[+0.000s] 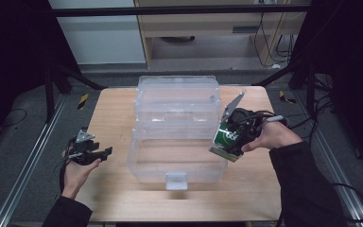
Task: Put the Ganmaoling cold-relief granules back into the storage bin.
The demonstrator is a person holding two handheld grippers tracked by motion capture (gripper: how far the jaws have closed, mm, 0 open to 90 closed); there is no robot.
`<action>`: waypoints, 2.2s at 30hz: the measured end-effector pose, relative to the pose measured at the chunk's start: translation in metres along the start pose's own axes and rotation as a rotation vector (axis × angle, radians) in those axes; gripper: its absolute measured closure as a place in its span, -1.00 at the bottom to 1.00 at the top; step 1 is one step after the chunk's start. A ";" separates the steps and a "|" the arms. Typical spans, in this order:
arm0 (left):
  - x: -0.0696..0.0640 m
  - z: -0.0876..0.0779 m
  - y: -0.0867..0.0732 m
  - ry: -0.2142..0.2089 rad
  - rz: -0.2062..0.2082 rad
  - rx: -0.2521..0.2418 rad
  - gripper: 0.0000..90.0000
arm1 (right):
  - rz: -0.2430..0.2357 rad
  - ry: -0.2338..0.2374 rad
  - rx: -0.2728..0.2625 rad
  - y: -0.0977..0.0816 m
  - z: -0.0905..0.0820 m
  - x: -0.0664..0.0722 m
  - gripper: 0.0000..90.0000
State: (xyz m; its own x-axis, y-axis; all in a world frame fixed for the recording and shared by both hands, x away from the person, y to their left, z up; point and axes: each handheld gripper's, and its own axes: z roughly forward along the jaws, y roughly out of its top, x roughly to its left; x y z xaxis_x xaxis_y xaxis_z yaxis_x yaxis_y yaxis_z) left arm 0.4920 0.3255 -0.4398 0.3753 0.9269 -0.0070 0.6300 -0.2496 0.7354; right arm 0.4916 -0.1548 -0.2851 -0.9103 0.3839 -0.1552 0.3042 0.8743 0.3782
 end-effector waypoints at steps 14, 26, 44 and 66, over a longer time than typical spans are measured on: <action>0.000 0.001 0.000 0.001 0.005 0.005 -0.15 | -0.103 0.087 0.007 0.024 0.012 -0.001 -0.62; -0.001 0.002 0.000 -0.001 0.005 0.006 -0.15 | -0.205 0.127 0.019 0.043 0.024 0.011 -0.62; -0.002 0.003 -0.001 -0.001 0.010 0.013 -0.15 | -0.266 0.145 0.079 0.043 0.052 0.013 -0.62; -0.002 0.007 -0.003 -0.001 0.012 0.025 -0.15 | -0.327 0.144 0.119 0.031 0.081 0.010 -0.62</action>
State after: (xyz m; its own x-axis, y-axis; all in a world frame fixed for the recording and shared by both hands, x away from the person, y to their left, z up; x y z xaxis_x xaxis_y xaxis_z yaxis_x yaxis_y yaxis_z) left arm 0.4941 0.3223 -0.4461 0.3836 0.9235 0.0012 0.6422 -0.2677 0.7183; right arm 0.5151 -0.0995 -0.3491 -0.9923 0.0404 -0.1168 0.0137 0.9753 0.2204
